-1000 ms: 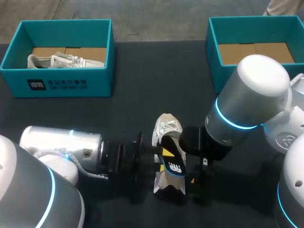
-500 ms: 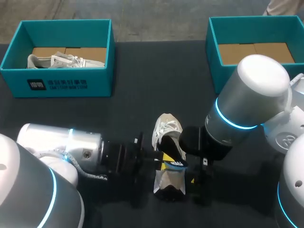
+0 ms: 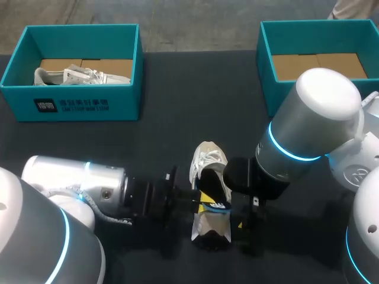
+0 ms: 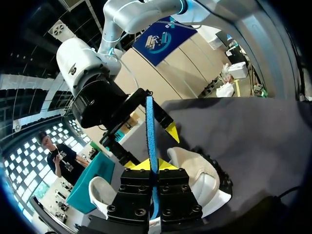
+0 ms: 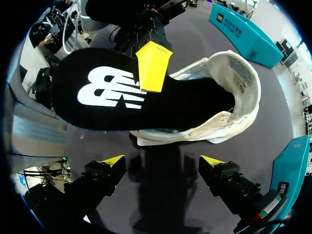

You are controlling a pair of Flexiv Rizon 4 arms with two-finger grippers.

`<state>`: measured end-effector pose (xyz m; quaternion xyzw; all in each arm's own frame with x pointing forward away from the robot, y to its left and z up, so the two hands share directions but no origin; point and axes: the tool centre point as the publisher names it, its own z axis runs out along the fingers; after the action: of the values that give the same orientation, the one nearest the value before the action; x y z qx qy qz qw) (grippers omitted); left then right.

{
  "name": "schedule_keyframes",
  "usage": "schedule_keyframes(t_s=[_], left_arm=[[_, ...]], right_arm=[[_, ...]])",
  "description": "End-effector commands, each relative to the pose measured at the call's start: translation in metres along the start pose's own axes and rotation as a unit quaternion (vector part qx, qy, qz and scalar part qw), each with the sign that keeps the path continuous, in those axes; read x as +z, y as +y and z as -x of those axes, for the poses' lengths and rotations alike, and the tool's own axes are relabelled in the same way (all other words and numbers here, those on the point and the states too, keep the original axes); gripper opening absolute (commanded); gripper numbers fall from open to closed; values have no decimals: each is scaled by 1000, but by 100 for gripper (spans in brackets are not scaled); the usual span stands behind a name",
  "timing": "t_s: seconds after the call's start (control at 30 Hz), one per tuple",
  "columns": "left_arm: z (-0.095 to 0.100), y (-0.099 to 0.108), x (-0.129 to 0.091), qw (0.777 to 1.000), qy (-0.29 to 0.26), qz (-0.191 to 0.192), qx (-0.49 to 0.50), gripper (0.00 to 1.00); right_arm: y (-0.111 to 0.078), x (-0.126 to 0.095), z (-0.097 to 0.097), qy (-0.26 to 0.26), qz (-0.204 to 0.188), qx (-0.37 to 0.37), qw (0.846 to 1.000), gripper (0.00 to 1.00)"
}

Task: Take the shoe out of the shoebox, open the shoe tongue, remove and reinsert the insole, then place the shoe into the shoebox

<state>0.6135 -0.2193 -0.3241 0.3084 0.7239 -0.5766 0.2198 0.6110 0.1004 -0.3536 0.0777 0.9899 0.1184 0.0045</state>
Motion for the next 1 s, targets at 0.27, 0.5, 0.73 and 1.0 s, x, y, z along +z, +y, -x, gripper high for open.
schedule_keyframes(t_s=[0.27, 0.5, 0.73, 1.0], left_arm=[[1, 13, 7, 1000, 4, 6, 8, 0], [4, 24, 9, 1000, -2, 19, 10, 0], [4, 31, 11, 1000, -3, 26, 8, 0], [5, 29, 12, 1000, -5, 28, 8, 0]], right_arm=[[-1, 1, -1, -1, 0, 0, 1000, 100], [-1, 1, -1, -1, 0, 0, 1000, 100], [-1, 1, -1, -1, 0, 0, 1000, 100], [-1, 1, -1, -1, 0, 0, 1000, 100]])
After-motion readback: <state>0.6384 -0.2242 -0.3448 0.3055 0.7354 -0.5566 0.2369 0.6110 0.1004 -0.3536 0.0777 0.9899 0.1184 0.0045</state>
